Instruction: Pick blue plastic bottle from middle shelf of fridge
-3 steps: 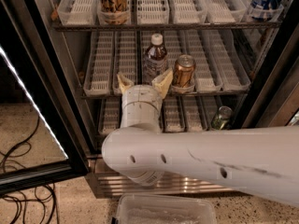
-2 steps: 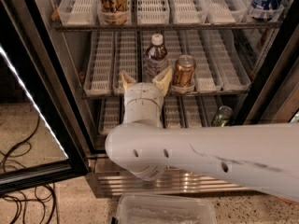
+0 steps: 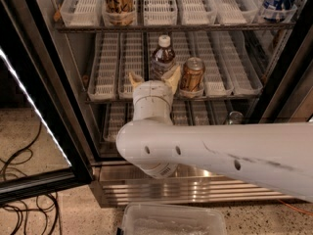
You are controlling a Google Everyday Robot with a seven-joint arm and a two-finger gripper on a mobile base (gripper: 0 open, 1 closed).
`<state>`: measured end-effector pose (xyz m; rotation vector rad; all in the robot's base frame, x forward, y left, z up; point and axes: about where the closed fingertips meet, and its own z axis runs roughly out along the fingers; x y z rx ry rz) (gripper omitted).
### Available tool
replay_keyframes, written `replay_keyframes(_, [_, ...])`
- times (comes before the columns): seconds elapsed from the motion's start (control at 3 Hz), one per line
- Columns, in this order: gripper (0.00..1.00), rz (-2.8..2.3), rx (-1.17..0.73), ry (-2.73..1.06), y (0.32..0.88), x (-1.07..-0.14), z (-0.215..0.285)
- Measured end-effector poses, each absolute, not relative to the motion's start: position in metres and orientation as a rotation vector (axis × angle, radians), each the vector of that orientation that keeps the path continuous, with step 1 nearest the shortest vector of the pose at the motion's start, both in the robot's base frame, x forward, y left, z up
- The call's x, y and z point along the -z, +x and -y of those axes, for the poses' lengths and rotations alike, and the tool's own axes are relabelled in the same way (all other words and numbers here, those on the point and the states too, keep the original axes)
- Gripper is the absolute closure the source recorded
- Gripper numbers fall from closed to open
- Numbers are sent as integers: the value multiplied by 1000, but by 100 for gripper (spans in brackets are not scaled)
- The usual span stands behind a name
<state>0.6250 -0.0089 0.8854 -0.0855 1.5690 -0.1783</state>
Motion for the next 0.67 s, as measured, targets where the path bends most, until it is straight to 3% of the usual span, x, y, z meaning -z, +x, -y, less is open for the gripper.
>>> replay_keyframes(0.67, [21,-1545,216,-121,645,-896,20])
